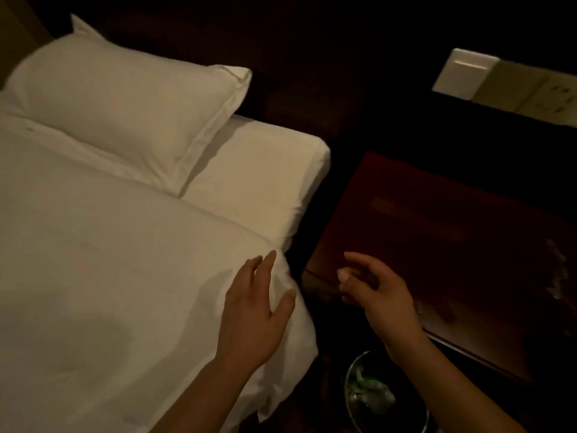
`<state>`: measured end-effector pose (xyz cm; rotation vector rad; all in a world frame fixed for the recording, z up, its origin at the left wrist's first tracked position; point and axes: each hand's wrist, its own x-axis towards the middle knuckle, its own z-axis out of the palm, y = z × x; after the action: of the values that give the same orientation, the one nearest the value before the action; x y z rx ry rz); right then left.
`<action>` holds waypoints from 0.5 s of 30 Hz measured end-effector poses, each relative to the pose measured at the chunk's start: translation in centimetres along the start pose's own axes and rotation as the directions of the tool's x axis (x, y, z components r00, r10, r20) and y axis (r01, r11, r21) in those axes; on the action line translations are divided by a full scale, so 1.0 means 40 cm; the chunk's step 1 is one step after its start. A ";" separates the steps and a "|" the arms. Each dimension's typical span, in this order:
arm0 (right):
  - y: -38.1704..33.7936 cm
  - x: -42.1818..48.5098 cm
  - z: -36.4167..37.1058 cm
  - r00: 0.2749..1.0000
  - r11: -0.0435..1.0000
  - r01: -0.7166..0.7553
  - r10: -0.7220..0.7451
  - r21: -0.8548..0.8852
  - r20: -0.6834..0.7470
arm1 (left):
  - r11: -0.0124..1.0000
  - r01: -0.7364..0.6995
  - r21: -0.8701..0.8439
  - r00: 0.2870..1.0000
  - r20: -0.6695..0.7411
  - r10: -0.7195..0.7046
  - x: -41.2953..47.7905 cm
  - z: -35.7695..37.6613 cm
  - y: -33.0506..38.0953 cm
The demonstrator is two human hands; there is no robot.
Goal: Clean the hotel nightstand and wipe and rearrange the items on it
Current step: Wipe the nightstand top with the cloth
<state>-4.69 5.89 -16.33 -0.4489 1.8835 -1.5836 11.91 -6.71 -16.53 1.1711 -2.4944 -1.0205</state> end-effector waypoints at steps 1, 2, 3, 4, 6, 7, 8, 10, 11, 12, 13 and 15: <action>0.002 -0.003 -0.038 1.000 1.000 -0.006 0.006 -0.002 -0.013 | 1.000 -0.019 0.017 1.000 0.015 0.019 0.008 0.025 0.027; 0.005 -0.006 -0.075 1.000 1.000 -0.015 0.014 -0.006 -0.023 | 0.999 -0.038 0.027 0.999 0.032 0.037 0.018 0.048 0.051; 0.009 -0.009 -0.111 0.999 1.000 -0.022 0.022 -0.009 -0.031 | 0.998 -0.055 0.031 0.997 0.048 0.053 0.029 0.071 0.074; 0.016 -0.011 -0.144 0.999 1.000 -0.029 0.028 -0.012 -0.038 | 0.997 -0.070 0.030 0.996 0.063 0.068 0.041 0.094 0.093; 0.033 -0.016 -0.206 0.997 0.999 -0.044 0.043 -0.012 -0.057 | 0.994 -0.098 0.041 0.991 0.091 0.093 0.065 0.140 0.119; 0.043 -0.019 -0.233 0.996 0.999 -0.052 0.052 -0.009 -0.071 | 0.993 -0.103 0.057 0.990 0.103 0.097 0.075 0.161 0.128; 0.053 -0.022 -0.259 0.994 0.998 -0.061 0.060 -0.006 -0.090 | 0.992 -0.106 0.073 0.989 0.115 0.097 0.084 0.180 0.136; 0.068 -0.025 -0.305 0.989 0.997 -0.072 0.072 0.001 -0.132 | 0.987 -0.124 0.098 0.984 0.141 0.110 0.102 0.214 0.153; 0.075 -0.024 -0.326 0.985 0.997 -0.075 0.074 -0.002 -0.155 | 0.983 -0.142 0.115 0.980 0.157 0.123 0.113 0.232 0.161; 0.084 -0.021 -0.347 0.981 0.997 -0.076 0.073 -0.009 -0.180 | 0.976 -0.168 0.142 0.975 0.171 0.143 0.126 0.249 0.169; 0.092 -0.018 -0.367 0.976 0.997 -0.078 0.075 -0.005 -0.205 | 0.964 -0.200 0.176 0.969 0.184 0.167 0.143 0.268 0.174; 0.108 -0.014 -0.409 0.965 0.996 -0.086 0.088 0.020 -0.248 | 0.930 -0.269 0.251 0.953 0.210 0.219 0.188 0.309 0.180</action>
<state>-14.40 19.50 -19.05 -0.1662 2.0497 -1.6510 -2.91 -2.83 -21.69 0.8286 -2.9100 -0.7569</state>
